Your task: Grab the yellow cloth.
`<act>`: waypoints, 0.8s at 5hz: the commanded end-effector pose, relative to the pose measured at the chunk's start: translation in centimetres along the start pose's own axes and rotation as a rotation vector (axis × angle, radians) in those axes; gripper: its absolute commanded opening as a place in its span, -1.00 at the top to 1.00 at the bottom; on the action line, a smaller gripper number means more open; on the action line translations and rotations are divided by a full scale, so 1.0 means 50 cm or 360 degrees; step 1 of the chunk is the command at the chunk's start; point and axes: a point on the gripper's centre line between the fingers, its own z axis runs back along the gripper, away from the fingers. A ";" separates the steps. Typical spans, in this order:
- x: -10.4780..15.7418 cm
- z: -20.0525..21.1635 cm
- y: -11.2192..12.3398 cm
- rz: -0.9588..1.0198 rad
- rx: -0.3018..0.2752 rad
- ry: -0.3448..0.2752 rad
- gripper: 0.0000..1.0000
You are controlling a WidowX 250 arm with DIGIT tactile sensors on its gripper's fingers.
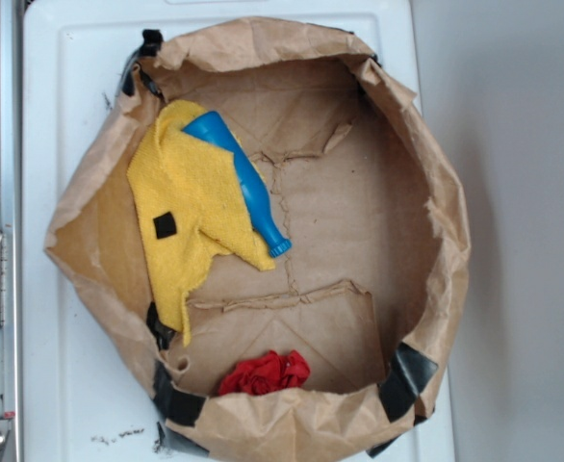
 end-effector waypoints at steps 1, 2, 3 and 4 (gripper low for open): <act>0.000 0.000 0.000 0.0000 0.0000 0.0000 -1.00; 0.024 -0.003 -0.058 -0.0031 0.0016 -0.0031 -1.00; 0.052 -0.014 -0.077 0.0008 0.0043 -0.0041 -1.00; 0.085 -0.019 -0.072 0.0000 0.0031 -0.0062 -1.00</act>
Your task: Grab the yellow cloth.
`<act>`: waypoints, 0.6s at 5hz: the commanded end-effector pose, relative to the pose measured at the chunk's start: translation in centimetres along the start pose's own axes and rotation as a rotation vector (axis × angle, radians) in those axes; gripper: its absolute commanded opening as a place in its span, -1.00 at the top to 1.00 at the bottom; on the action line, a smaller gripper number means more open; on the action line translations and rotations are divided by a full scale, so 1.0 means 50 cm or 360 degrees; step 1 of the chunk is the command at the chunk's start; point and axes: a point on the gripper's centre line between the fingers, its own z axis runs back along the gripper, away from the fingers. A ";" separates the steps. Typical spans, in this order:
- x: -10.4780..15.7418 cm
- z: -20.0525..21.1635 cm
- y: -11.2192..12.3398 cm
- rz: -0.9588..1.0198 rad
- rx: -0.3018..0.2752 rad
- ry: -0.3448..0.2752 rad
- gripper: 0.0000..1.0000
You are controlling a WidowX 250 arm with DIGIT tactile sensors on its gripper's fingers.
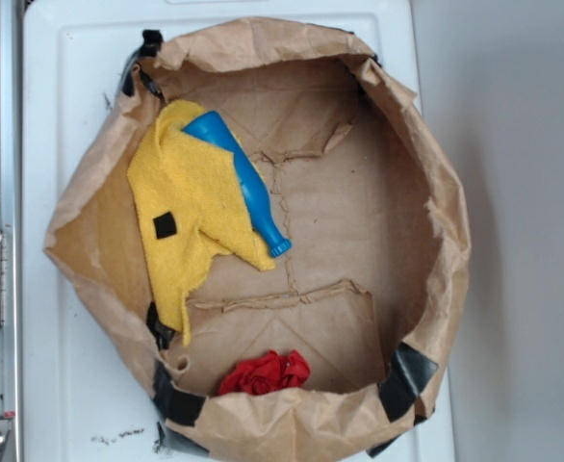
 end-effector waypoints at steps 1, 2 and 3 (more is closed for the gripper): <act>0.071 0.039 0.031 0.0046 0.0007 -0.0199 -1.00; 0.117 0.043 0.074 -0.0002 -0.0059 -0.0284 -1.00; 0.162 0.053 0.114 0.0003 -0.0125 -0.0332 -1.00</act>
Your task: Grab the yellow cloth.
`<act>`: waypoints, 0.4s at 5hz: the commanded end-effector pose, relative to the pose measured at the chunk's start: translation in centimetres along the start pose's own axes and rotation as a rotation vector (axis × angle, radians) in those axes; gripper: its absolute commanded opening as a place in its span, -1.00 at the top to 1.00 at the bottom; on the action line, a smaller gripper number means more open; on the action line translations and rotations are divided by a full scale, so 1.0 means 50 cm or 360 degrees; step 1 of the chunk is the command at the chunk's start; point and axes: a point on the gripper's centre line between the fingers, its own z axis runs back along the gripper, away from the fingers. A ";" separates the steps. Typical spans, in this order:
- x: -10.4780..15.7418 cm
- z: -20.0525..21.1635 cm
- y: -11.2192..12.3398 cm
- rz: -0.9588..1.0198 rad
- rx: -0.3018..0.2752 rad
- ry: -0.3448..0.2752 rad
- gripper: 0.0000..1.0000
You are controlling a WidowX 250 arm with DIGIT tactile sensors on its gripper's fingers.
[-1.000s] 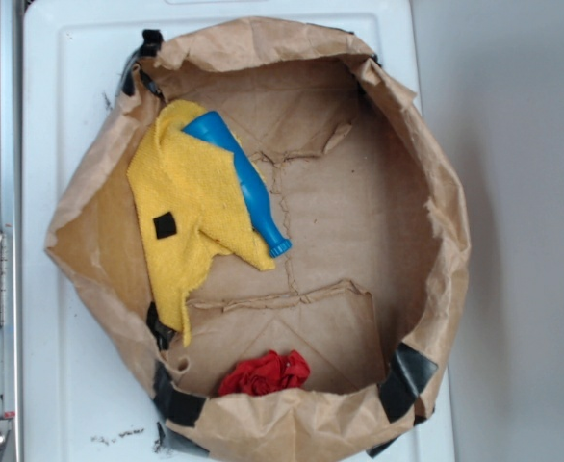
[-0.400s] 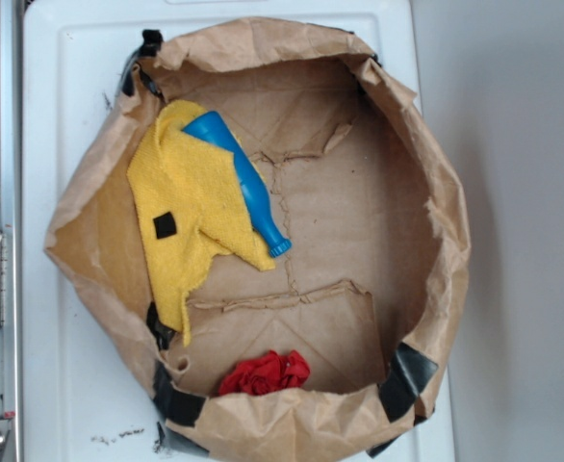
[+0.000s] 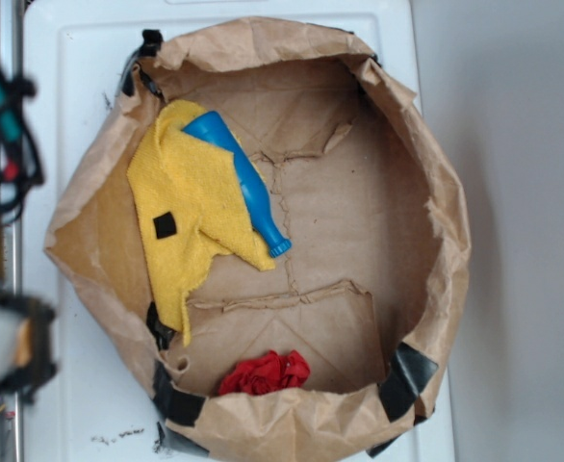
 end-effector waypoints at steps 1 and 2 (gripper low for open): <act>0.114 0.051 0.020 -0.0075 -0.0181 -0.0246 -1.00; 0.127 -0.001 -0.017 -0.0292 -0.0157 -0.0274 -1.00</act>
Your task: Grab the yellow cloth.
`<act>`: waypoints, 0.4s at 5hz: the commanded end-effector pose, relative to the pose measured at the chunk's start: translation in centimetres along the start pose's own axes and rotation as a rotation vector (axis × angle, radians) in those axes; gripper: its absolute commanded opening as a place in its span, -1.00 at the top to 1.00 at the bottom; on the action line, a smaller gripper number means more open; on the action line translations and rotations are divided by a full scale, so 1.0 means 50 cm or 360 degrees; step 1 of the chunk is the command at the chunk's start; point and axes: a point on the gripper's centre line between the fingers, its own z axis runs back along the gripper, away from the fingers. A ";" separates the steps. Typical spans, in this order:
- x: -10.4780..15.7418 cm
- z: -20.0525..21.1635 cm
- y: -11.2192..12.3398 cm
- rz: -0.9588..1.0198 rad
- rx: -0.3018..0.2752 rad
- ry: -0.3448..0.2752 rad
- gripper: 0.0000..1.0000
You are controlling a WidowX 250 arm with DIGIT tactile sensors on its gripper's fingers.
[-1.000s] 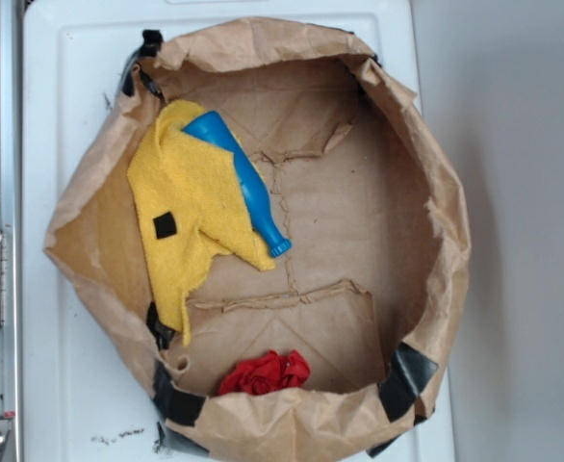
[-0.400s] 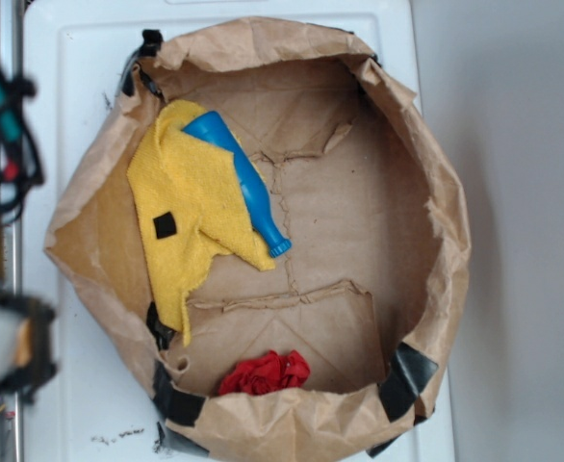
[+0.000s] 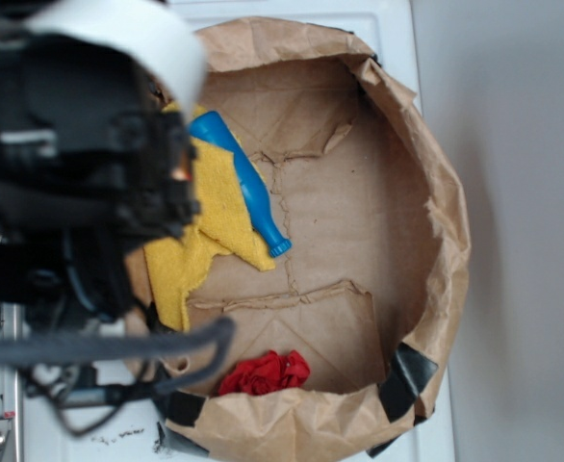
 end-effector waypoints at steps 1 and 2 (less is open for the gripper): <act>0.039 -0.070 -0.092 -0.0362 -0.0181 -0.0218 -1.00; 0.056 -0.130 -0.076 -0.0387 -0.0193 -0.0131 -1.00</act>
